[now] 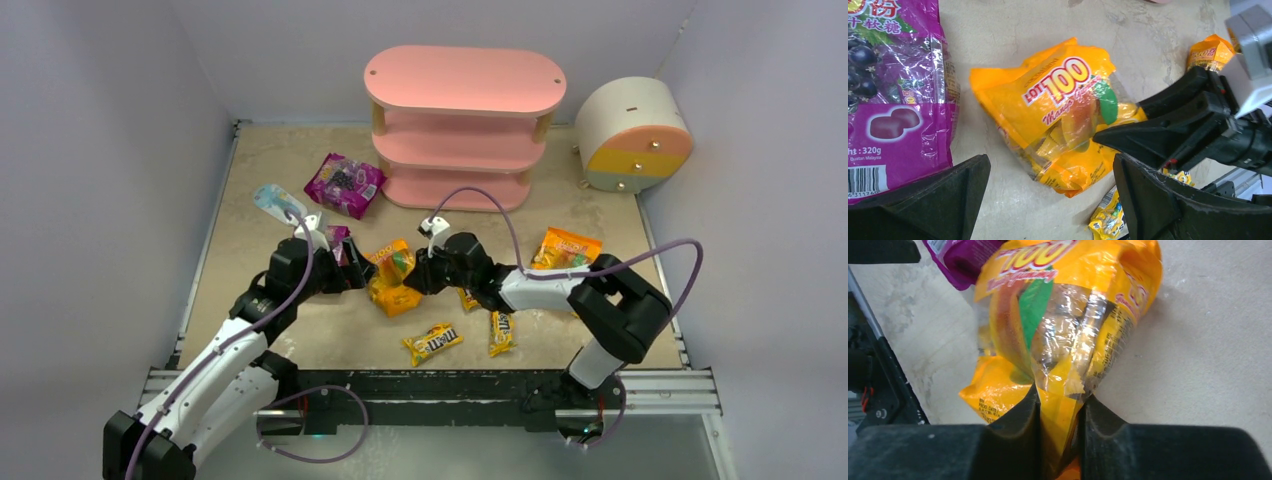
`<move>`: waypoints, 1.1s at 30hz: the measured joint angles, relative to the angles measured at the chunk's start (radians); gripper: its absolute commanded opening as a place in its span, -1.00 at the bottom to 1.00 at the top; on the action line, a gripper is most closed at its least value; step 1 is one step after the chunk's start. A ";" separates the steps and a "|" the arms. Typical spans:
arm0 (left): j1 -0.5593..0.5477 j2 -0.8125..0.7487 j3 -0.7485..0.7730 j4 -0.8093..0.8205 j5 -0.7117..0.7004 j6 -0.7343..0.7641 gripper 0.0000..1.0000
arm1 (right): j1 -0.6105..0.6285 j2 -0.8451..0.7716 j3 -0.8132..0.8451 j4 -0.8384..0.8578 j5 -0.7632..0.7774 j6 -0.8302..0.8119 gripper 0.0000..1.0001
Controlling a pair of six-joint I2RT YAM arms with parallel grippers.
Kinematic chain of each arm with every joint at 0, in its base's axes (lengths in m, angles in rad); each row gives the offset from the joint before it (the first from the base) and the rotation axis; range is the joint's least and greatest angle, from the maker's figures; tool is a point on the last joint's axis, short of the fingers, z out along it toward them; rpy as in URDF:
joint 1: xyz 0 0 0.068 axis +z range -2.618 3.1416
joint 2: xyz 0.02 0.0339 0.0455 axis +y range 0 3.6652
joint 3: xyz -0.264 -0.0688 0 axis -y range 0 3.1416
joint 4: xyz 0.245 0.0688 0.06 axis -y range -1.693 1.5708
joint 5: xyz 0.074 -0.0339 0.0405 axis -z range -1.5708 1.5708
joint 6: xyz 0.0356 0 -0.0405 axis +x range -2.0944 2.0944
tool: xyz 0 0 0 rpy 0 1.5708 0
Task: Place and organize the candy bags onto the shelf
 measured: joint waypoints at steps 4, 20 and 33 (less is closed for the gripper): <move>0.000 -0.002 0.000 0.000 -0.004 0.000 0.99 | 0.007 -0.073 -0.044 0.006 0.038 -0.003 -0.94; 0.000 -0.013 0.000 -0.002 0.000 0.000 0.98 | -0.130 -0.379 -0.153 -0.055 0.249 -0.148 -1.00; 0.000 -0.069 0.000 -0.024 -0.004 0.000 0.98 | -0.193 -0.681 -0.187 -0.112 0.164 -0.235 -1.00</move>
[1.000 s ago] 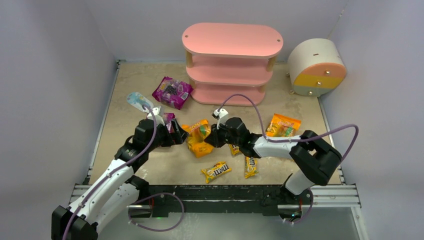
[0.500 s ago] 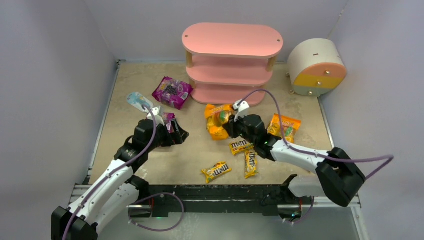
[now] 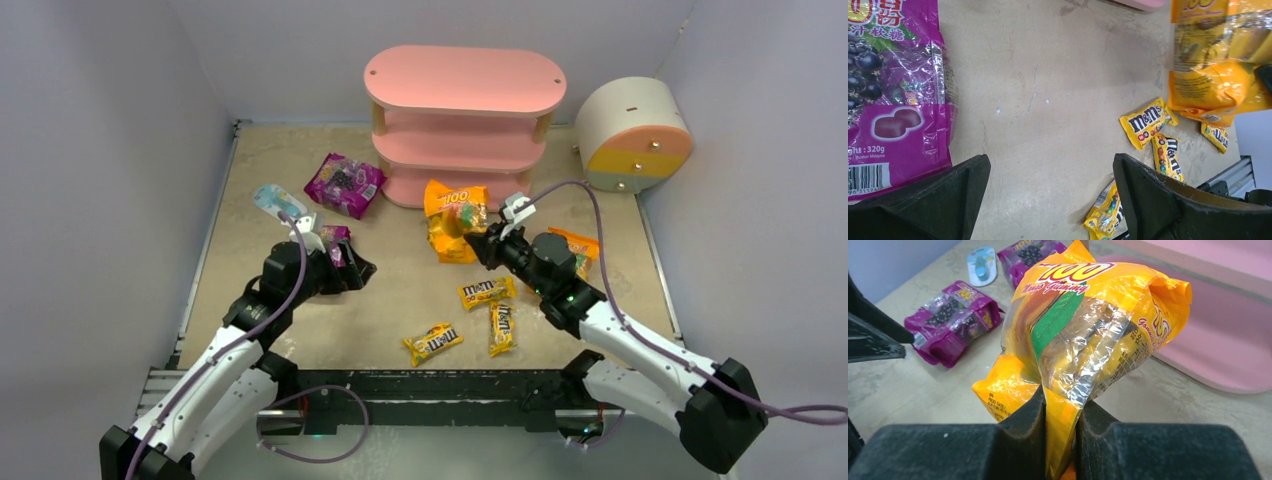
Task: Place and organize the candy bags onto the shelf
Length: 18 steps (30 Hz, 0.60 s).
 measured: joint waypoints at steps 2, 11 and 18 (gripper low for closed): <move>0.000 -0.001 0.000 0.000 0.000 0.000 0.98 | 0.000 -0.040 -0.002 -0.020 -0.008 0.000 -1.00; 0.000 0.005 0.000 0.000 0.001 0.000 0.99 | -0.031 -0.112 -0.085 -0.042 0.045 0.014 -1.00; 0.000 0.015 0.000 0.004 0.005 0.000 0.98 | -0.224 -0.061 -0.162 -0.011 -0.040 0.066 -1.00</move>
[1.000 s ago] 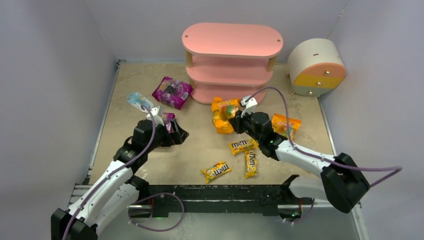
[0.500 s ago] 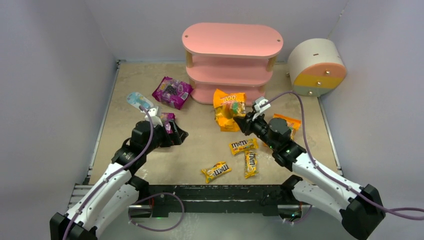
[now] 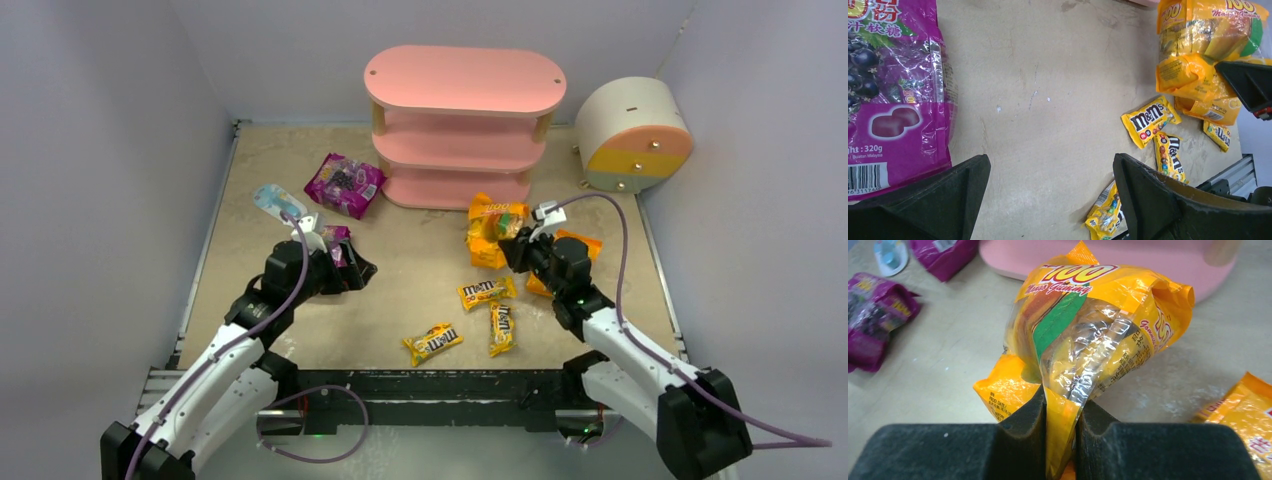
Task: Place and organize the candy bags onto the shelf
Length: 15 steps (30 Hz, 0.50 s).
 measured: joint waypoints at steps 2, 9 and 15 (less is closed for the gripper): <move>0.000 0.003 0.000 0.000 0.000 0.000 0.98 | -0.068 0.047 -0.005 0.041 -0.040 0.018 -1.00; 0.000 0.004 0.000 0.000 0.000 0.001 0.98 | -0.227 0.282 0.027 0.216 -0.212 0.058 -1.00; 0.000 0.003 0.000 0.000 -0.001 0.001 0.99 | -0.330 0.511 0.101 0.440 -0.363 0.136 -1.00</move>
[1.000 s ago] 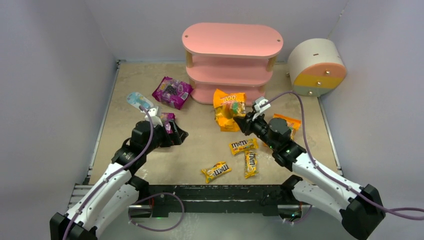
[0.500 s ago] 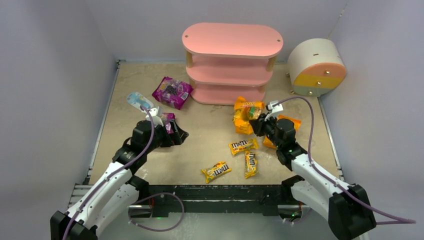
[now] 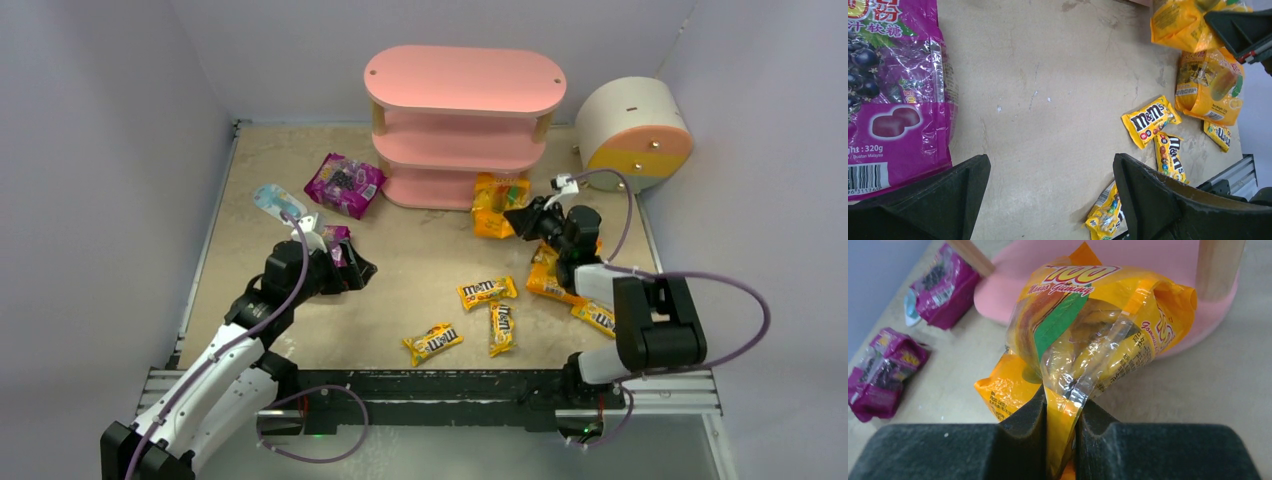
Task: Place and organize the candy bags onto the shelf
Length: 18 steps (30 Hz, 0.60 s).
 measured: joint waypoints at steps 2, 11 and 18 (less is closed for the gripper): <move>0.000 0.000 0.000 0.000 -0.001 0.000 0.98 | -0.024 0.074 0.037 0.070 -0.036 0.028 -1.00; 0.000 0.003 0.000 -0.004 -0.013 0.000 0.98 | -0.047 0.296 0.164 0.251 -0.091 0.081 -0.93; 0.000 0.020 0.000 -0.006 -0.023 0.000 0.99 | -0.046 0.400 0.202 0.298 -0.092 0.115 -0.50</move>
